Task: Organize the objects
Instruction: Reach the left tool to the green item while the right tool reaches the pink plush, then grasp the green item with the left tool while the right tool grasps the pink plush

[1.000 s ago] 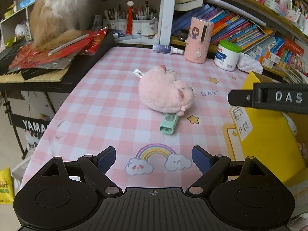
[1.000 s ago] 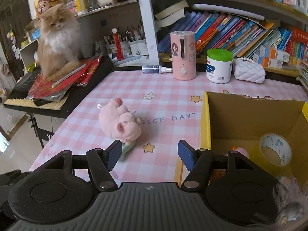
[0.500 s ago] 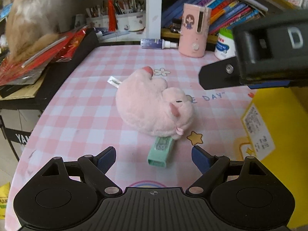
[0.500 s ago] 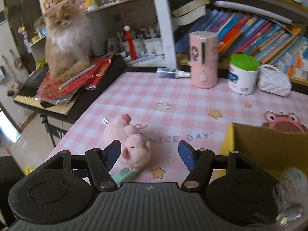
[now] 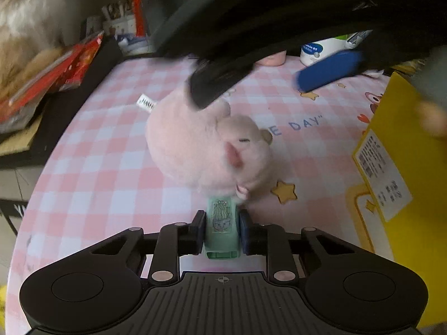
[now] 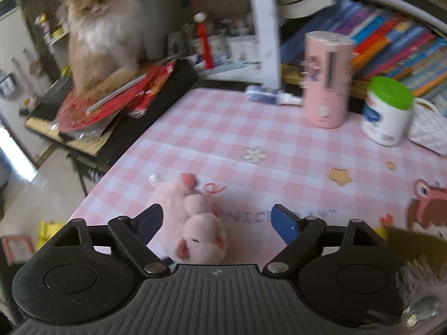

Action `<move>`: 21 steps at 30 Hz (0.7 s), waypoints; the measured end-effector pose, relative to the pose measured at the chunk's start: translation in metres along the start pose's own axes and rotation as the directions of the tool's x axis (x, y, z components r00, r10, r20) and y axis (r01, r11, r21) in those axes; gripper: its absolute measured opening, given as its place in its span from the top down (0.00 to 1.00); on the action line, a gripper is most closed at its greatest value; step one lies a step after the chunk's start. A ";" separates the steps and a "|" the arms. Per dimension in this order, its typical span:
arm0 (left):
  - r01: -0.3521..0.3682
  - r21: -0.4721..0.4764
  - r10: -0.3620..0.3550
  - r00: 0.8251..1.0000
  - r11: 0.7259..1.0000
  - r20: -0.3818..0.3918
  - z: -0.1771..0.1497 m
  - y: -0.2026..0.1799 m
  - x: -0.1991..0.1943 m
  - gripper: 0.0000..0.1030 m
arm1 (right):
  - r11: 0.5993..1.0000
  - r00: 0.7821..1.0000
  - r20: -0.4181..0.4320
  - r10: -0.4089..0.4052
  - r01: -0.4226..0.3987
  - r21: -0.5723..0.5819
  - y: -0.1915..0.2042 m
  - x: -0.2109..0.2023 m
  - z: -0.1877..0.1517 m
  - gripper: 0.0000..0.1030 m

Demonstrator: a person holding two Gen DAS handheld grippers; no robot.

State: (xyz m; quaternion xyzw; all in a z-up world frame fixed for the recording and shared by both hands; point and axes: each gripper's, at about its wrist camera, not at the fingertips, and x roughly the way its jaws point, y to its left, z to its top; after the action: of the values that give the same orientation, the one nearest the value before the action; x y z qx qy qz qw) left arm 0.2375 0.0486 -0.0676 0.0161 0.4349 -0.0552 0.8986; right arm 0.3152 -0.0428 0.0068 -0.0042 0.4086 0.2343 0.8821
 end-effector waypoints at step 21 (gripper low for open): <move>-0.017 -0.232 0.029 0.998 0.973 0.051 -0.041 0.051 -0.084 0.78 | 0.976 0.990 -0.138 -0.031 0.001 -0.218 0.049 0.057 -0.021 0.44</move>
State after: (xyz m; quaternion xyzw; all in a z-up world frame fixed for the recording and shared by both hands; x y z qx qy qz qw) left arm 0.1600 0.1091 -0.0281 -0.0852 0.4139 0.0057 0.9063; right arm 0.3115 0.0202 -0.0389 -0.1204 0.4415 0.2695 0.8473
